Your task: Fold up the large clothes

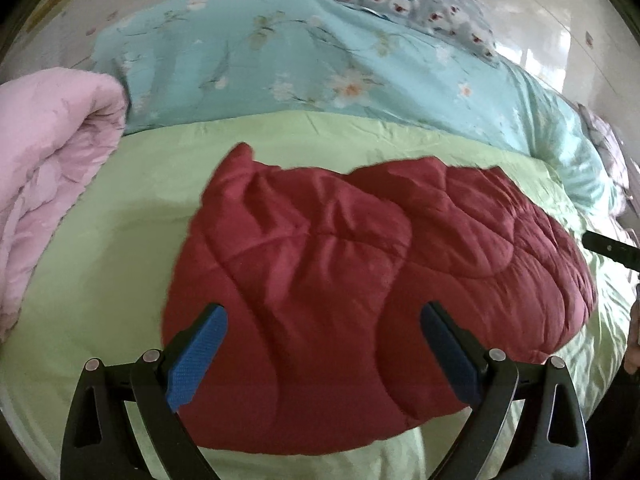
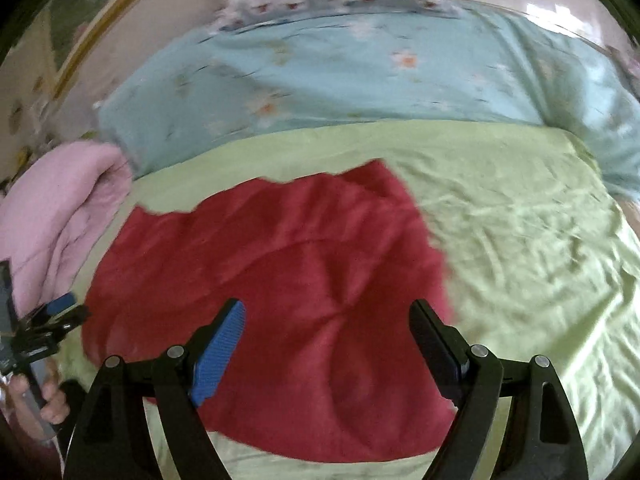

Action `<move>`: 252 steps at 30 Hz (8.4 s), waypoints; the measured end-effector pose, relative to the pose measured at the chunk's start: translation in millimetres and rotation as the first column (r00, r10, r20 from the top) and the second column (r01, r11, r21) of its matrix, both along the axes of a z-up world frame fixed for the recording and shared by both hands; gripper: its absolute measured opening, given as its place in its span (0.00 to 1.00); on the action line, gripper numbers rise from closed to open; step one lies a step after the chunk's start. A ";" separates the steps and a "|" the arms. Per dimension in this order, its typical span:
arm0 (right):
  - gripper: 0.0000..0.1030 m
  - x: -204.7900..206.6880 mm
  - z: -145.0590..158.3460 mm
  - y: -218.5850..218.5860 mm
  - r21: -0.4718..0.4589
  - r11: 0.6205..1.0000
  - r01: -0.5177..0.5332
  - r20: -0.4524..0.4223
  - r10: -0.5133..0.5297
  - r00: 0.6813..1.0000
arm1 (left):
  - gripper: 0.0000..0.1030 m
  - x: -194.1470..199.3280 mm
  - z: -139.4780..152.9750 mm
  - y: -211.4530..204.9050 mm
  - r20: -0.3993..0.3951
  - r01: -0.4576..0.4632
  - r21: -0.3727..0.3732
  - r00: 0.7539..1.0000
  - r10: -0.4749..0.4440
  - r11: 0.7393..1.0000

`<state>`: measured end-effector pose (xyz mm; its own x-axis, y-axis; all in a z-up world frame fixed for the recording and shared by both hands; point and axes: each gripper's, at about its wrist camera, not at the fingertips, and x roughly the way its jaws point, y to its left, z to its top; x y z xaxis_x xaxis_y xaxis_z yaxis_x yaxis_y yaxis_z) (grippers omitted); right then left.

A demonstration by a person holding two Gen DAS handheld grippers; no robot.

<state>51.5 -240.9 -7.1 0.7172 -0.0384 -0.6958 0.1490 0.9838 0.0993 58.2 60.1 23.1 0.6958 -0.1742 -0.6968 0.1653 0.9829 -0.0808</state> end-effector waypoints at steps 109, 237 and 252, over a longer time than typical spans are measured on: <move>0.89 4.4 -49.8 -1.0 0.008 0.998 0.060 -0.131 -0.059 0.990 | 0.86 38.8 -35.1 21.7 -0.083 -0.087 0.012 0.993 0.088 0.996; 1.00 -33.6 -24.4 80.0 -0.026 0.985 -0.172 -0.200 0.163 0.966 | 0.99 -33.3 17.4 -48.3 -0.034 -0.042 0.291 0.998 0.055 0.956; 1.00 -11.1 -28.9 79.2 -0.039 0.981 -0.191 -0.241 0.176 0.954 | 1.00 -11.8 8.2 -50.0 -0.063 -0.034 0.293 0.996 0.055 0.955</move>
